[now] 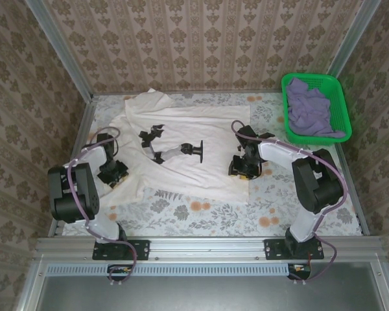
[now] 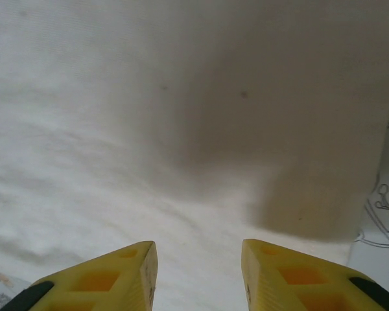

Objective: Fold and stack the t-shirts

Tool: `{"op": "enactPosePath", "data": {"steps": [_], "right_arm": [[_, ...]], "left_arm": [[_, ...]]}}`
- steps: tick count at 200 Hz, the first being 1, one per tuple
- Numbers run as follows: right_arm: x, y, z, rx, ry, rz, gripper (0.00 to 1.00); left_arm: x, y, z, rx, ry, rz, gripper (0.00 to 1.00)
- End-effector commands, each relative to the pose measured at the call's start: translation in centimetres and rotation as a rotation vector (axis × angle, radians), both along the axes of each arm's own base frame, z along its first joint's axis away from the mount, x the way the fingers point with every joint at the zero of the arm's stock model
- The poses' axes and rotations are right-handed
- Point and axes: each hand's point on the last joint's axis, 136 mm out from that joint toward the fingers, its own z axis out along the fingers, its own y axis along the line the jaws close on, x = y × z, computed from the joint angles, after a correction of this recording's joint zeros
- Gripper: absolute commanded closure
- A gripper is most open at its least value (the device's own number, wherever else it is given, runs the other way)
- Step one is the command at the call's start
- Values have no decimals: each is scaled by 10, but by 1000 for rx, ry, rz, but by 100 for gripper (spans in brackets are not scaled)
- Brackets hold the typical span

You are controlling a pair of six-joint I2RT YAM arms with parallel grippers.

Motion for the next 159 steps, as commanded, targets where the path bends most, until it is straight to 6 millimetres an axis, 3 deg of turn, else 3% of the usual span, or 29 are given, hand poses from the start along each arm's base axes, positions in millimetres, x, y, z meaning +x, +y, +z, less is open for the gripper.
{"op": "enactPosePath", "data": {"steps": [1, 33, 66, 111, 131, 159], "right_arm": [[-17, -24, -22, -87, 77, -47, 59], [-33, -54, -35, -63, 131, -209, 58], [-30, -59, -33, -18, 116, -263, 58], [-38, -74, -30, 16, 118, -433, 57], [-42, -83, -25, 15, 97, -496, 56], [-31, -92, 0, 4, 3, -525, 53]], "left_arm": [[-32, 5, -4, 19, 75, 96, 62], [-65, -7, -14, -30, 131, 172, 62], [-85, -26, -15, -85, 158, 200, 62], [-107, -22, 20, 6, 103, 272, 63], [-99, -15, 42, 46, 5, 274, 64], [-49, -1, 95, 138, -149, 153, 58]]}}
